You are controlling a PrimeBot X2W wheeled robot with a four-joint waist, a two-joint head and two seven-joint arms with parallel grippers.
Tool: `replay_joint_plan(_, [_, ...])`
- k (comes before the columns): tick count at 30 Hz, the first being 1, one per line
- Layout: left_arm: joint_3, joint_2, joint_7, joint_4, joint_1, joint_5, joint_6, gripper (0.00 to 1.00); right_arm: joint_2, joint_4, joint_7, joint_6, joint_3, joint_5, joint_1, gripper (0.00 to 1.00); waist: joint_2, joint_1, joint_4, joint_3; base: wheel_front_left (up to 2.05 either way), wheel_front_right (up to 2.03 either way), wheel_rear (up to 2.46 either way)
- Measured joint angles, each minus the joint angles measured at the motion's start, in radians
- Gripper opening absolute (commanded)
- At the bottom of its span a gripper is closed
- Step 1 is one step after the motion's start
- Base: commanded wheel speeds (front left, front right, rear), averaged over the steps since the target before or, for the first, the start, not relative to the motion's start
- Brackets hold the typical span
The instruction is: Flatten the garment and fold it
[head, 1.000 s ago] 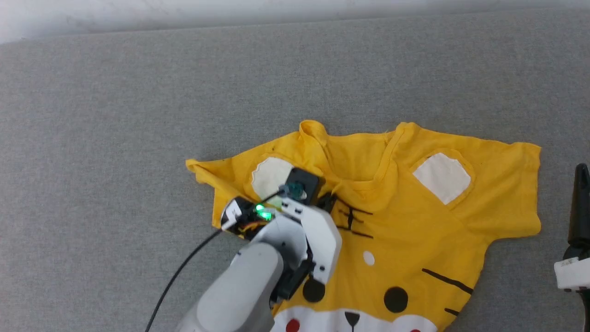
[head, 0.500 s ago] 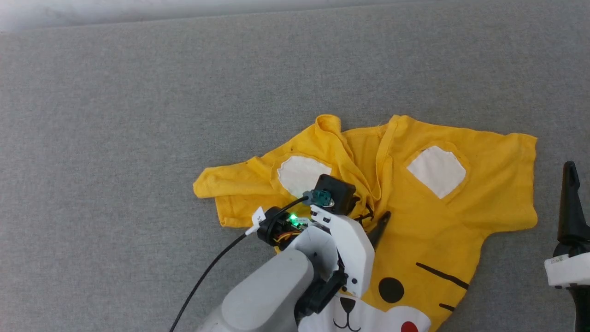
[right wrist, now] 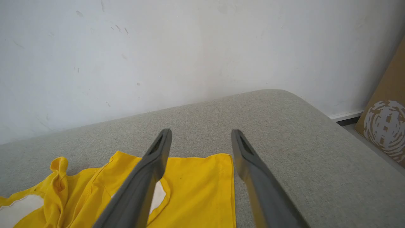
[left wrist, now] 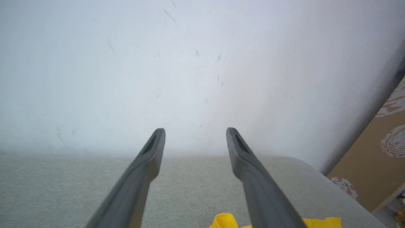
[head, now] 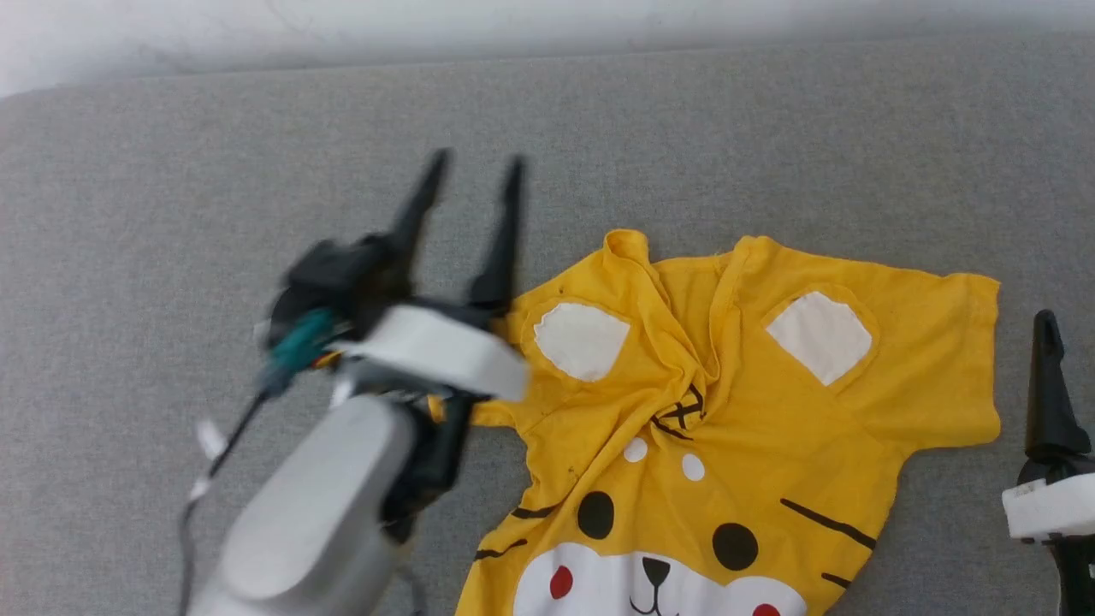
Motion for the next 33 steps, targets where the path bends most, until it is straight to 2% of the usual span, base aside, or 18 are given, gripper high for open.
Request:
replay_joint_plan(4, [0.110,0.108,-0.043,-0.148,0.154,0.017,0.084,1.00,0.000,0.007,-0.004,0.000,0.010,0.006,0.023,1.00,0.0000,-0.0001,0.002,-0.026,0.00,0.00,0.00])
replay_joint_plan(8, [0.190,0.158,-0.059,-0.253,0.363,0.024,0.140,1.00,0.000,0.024,-0.013,0.000,0.019,0.020,0.048,1.00,0.0000,-0.0002,0.004,-0.046,0.00,0.00,0.00])
replay_joint_plan(12, [0.244,0.165,-0.064,-0.284,0.537,0.024,0.161,1.00,0.000,0.049,-0.030,0.000,0.024,0.025,0.066,1.00,0.0000,-0.0002,0.010,-0.057,0.00,0.00,0.00])
replay_joint_plan(16, [0.278,0.129,-0.065,-0.306,0.607,0.036,0.158,1.00,0.000,0.058,-0.028,0.000,0.034,0.017,0.073,1.00,0.0000,-0.0002,0.025,-0.061,0.00,0.00,0.00])
replay_joint_plan(20, [0.295,0.095,-0.065,-0.309,0.610,0.067,0.127,1.00,0.000,0.025,0.008,0.000,0.048,-0.033,0.050,1.00,0.0000,-0.0001,0.036,-0.053,0.00,0.00,0.00])
replay_joint_plan(24, [0.306,0.072,-0.065,-0.307,0.605,0.090,0.098,1.00,-0.005,-0.017,0.084,0.000,0.080,-0.120,-0.037,1.00,0.0000,0.0000,0.039,-0.029,0.00,0.00,0.00])
replay_joint_plan(28, [0.311,0.060,-0.065,-0.295,0.591,0.104,0.083,1.00,-0.062,0.001,0.211,0.000,0.124,-0.119,-0.136,1.00,0.0000,0.0000,0.040,0.003,0.00,0.00,0.00])
replay_joint_plan(33, [0.302,0.044,-0.065,-0.272,0.557,0.118,0.054,1.00,-0.185,0.110,0.342,0.000,0.203,-0.053,-0.246,1.00,0.0000,0.0001,0.047,0.048,0.00,0.00,0.00])
